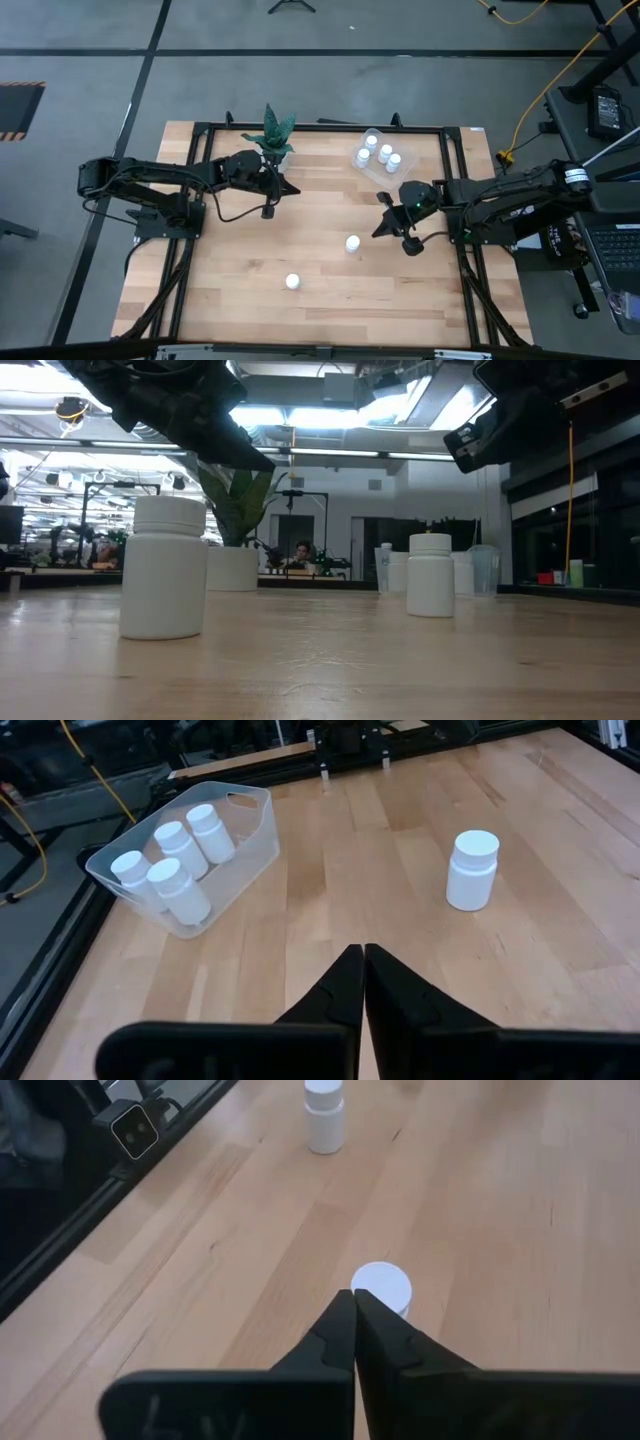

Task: Pick and place pill bottles into a basket
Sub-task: Put the white pill bottle into the transparent bin

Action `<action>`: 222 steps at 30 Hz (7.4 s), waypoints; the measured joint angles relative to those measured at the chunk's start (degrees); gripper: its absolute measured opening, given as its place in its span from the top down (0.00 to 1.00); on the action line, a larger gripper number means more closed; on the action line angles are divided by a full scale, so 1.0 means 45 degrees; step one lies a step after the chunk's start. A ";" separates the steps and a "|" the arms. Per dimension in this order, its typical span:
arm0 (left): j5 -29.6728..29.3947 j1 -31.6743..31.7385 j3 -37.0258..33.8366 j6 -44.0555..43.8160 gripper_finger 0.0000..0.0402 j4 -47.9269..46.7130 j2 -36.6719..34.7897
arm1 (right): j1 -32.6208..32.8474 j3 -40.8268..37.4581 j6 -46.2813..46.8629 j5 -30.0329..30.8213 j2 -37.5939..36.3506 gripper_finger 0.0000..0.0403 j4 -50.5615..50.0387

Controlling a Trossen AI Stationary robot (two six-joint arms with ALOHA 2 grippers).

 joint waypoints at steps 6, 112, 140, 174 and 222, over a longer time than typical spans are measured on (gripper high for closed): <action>0.0000 0.0000 0.0000 -0.0005 0.99 -0.0005 0.0000 | 0.0000 0.0000 0.0017 0.0000 0.0000 1.00 -0.0001; -0.0005 0.0000 0.0000 -0.0578 0.99 -0.0053 0.0000 | 0.3813 0.2876 0.8296 0.8063 0.5951 0.31 -0.0770; -0.0005 0.0002 0.0000 -0.0534 0.99 -0.0063 0.0000 | 0.3487 0.2886 0.7633 0.8116 0.6776 0.48 0.0029; -0.0010 0.0000 0.0000 -0.0534 0.97 -0.0088 0.0000 | 0.1849 0.2875 0.5373 0.7096 0.5298 0.62 -0.0899; -0.0006 0.0004 0.0000 -0.0539 0.98 -0.0073 0.0000 | -0.2081 0.0855 0.2513 0.8026 -0.0500 0.62 -0.1936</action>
